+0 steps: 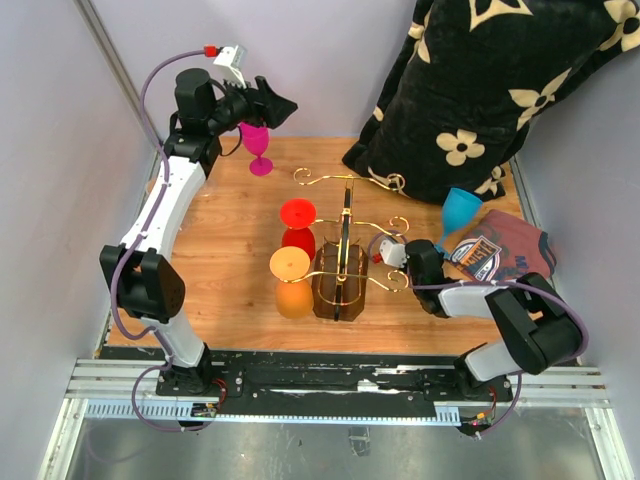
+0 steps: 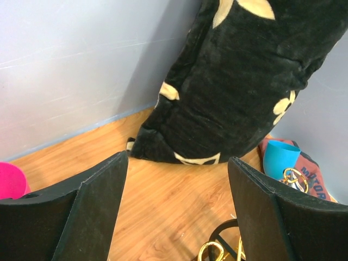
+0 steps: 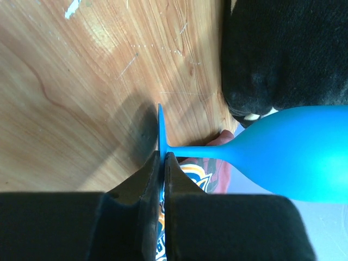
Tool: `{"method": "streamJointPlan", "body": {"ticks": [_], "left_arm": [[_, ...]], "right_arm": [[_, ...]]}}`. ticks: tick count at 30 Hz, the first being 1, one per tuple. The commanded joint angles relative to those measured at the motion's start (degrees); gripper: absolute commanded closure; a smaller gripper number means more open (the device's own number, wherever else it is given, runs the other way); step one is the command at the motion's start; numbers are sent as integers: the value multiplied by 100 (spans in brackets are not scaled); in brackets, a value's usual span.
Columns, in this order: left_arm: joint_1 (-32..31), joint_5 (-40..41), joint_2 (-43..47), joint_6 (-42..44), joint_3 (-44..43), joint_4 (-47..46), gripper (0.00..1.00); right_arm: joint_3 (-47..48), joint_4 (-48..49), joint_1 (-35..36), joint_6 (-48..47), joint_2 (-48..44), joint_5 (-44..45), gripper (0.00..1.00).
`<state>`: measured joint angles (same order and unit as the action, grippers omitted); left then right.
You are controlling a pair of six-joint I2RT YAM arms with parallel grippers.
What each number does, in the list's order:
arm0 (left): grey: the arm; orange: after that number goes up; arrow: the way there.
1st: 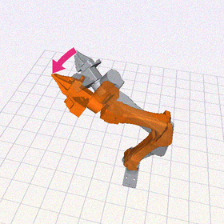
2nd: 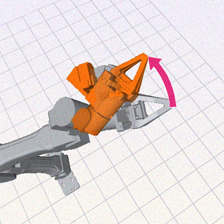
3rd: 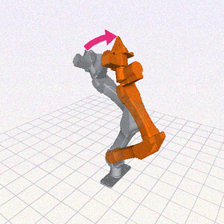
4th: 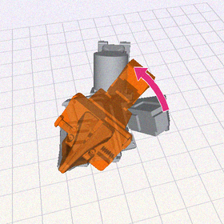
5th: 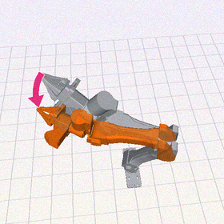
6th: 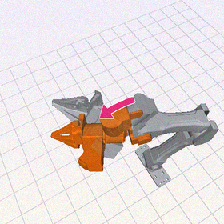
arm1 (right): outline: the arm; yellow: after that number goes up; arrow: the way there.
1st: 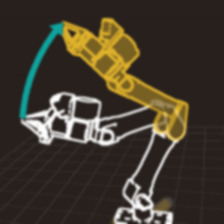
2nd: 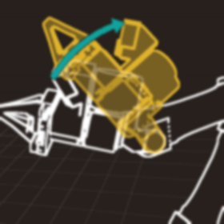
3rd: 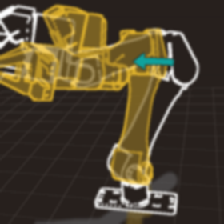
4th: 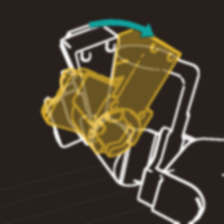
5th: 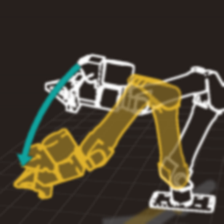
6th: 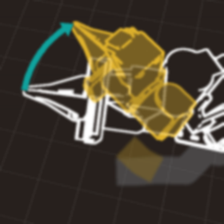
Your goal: Take the wine glass off the wine glass rack
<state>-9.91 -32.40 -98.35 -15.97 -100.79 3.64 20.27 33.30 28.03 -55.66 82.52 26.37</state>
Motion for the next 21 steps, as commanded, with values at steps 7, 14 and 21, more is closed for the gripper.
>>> {"method": "streamJointPlan", "body": {"ticks": [7,14,21], "left_arm": [[-9,-14,210,-7,217,-292,20],[-3,20,202,-1,149,-242,20],[-10,86,201,-26,165,-216,20]], "right_arm": [[332,-764,102,547,404,-372,91],[542,-1278,106,791,432,-442,77],[503,-1602,104,865,163,-764,53]]}}
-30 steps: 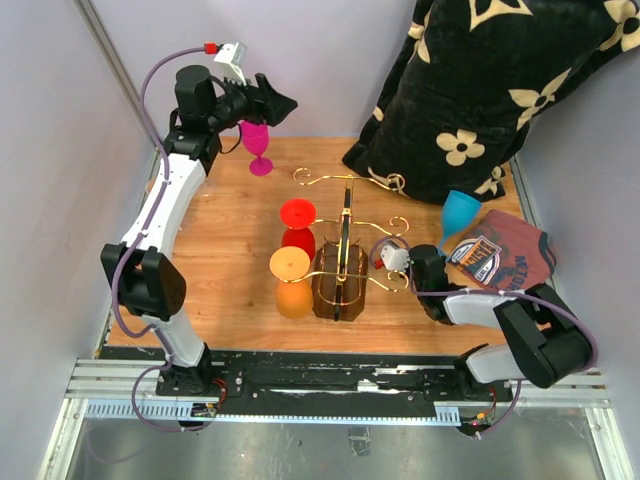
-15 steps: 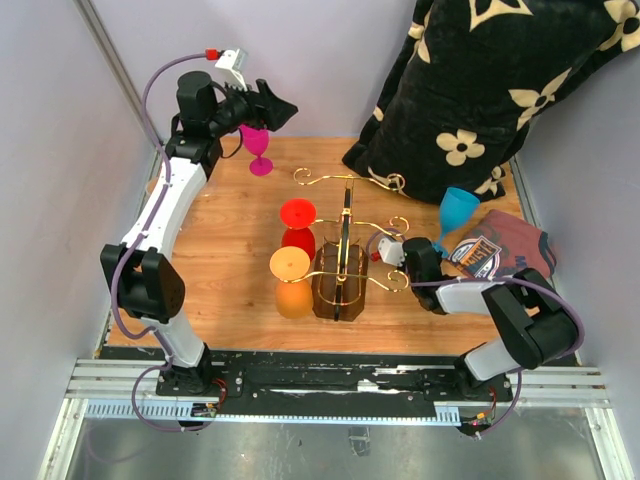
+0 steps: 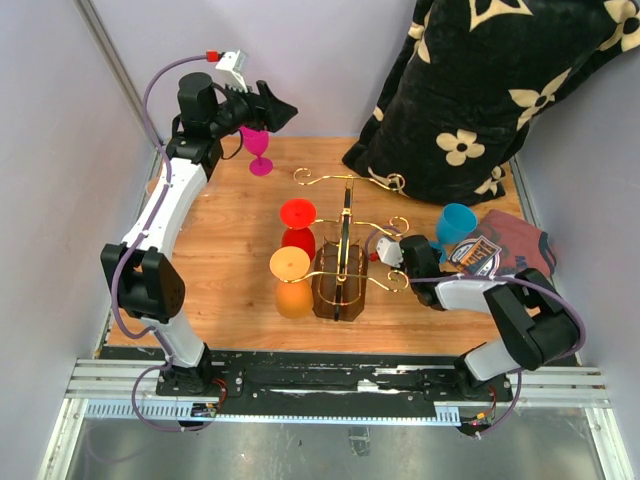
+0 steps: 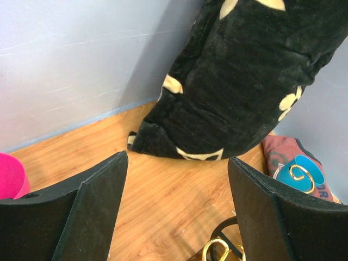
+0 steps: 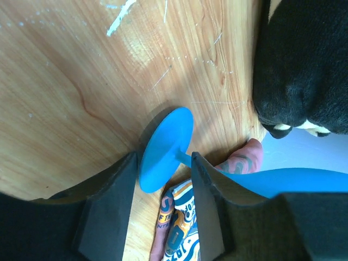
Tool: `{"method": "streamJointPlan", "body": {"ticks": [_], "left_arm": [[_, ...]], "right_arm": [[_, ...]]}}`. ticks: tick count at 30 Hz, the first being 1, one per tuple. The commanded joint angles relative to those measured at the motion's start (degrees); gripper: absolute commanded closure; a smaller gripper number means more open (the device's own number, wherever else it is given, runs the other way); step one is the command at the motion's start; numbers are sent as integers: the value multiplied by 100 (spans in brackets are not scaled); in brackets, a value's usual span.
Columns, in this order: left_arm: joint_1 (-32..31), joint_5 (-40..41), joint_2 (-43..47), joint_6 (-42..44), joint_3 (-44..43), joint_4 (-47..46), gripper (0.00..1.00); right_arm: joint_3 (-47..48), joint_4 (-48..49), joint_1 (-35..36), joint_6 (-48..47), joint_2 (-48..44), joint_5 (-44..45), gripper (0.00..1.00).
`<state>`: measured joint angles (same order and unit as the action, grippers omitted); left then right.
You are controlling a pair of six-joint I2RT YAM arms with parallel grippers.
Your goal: Take the wine glass off the wine glass rack
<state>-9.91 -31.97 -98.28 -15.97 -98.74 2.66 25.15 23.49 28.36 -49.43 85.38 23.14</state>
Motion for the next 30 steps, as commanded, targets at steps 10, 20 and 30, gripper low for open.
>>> {"method": "streamJointPlan", "body": {"ticks": [10,20,30], "left_arm": [[-10,225,163,138,-129,111,20],[-11,225,124,135,-155,180,20],[-6,310,133,146,-137,147,21]], "right_arm": [[76,-1727,81,409,-915,-839,30],[-107,-2345,439,653,-1464,-630,17],[902,-4455,-596,1346,-1943,-3069,10]]}}
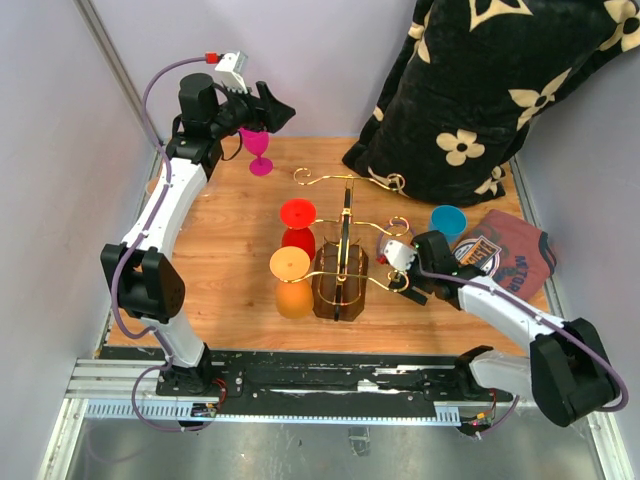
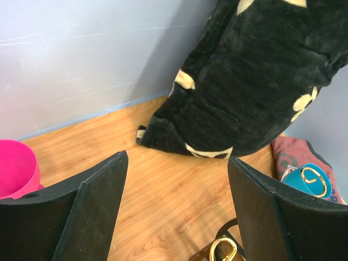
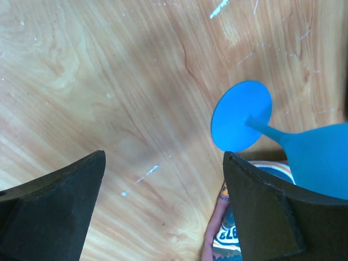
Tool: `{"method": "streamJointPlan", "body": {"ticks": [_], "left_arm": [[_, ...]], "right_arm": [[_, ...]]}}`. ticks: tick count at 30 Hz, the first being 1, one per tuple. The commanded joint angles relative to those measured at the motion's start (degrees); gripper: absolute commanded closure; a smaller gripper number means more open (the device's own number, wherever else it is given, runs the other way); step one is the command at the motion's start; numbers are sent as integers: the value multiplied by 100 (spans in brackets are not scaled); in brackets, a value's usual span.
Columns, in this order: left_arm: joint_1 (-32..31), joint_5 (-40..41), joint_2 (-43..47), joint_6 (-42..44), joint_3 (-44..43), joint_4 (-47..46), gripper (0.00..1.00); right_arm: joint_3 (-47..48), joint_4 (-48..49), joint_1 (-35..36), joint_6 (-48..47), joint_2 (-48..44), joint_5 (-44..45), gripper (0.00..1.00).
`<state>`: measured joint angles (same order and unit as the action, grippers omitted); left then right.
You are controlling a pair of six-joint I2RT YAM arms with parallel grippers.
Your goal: Take the wine glass off the wine glass rack
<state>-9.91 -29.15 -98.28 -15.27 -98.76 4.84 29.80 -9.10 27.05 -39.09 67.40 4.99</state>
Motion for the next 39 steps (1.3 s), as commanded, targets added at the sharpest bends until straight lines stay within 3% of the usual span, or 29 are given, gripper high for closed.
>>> {"method": "streamJointPlan", "body": {"ticks": [1,8,18,29,39], "left_arm": [[-10,36,146,81,-133,-67,20],[-10,92,225,120,-78,-101,21],[-11,109,273,151,35,-187,21],[-46,170,297,216,38,-134,21],[-80,462,386,328,83,47,21]], "right_arm": [[570,-1426,-569,305,-121,-1468,10],[1605,-2833,-1324,272,179,-2515,12],[1428,-3253,-1626,322,-722,-2915,6],[1231,-3535,-1716,480,-1602,-2573,5],[1359,-3502,-1802,580,-1906,-1657,3]]}}
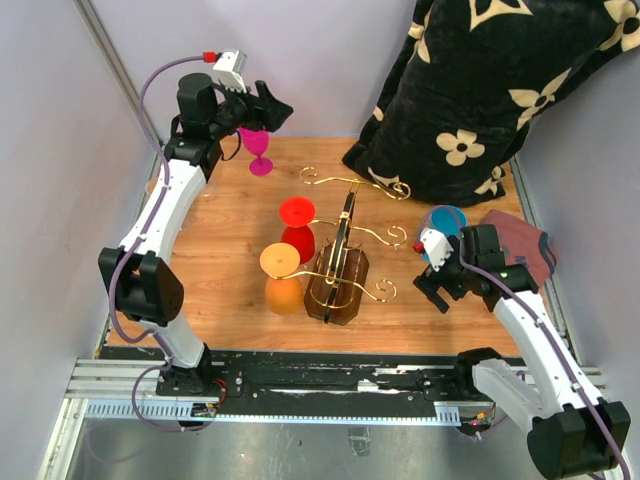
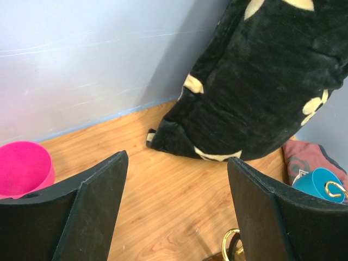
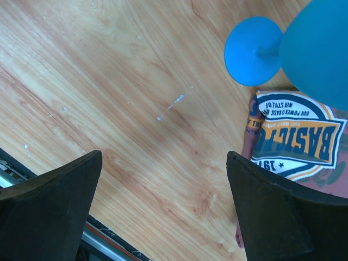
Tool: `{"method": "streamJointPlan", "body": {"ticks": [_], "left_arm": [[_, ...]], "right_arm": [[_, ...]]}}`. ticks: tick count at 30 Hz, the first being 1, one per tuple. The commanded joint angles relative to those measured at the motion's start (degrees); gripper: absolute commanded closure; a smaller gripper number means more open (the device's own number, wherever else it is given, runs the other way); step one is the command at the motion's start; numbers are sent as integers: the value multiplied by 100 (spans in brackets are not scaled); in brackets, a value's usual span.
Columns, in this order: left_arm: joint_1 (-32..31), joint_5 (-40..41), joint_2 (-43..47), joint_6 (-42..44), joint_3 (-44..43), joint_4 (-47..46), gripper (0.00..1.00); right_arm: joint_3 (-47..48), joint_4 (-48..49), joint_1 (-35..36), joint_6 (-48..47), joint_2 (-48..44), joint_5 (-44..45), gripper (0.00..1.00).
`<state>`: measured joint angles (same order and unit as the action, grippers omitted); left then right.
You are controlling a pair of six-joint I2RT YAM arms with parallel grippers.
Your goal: Take the wine glass off the wine glass rack
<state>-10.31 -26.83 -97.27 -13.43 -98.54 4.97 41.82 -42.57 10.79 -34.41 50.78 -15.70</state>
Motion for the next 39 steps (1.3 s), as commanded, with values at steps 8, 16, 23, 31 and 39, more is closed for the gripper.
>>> {"method": "streamJointPlan", "body": {"ticks": [8,16,23,31,39], "left_arm": [[-172,1302,35,251,-562,1270,23],[-203,1619,-438,102,-1446,3068,97],[-365,1185,196,-348,-702,3857,88],[-516,504,1588,-853,623,3775,81],[-527,-263,2111,-837,1258,3797,56]], "right_arm": [[1503,-1156,-202,283,-588,573,7],[3415,-1824,-150,2077,484,474,31],[4031,-1992,65,3076,856,717,32],[3727,-1648,72,3373,882,694,32],[3592,-1550,70,3442,774,638,29]]}}
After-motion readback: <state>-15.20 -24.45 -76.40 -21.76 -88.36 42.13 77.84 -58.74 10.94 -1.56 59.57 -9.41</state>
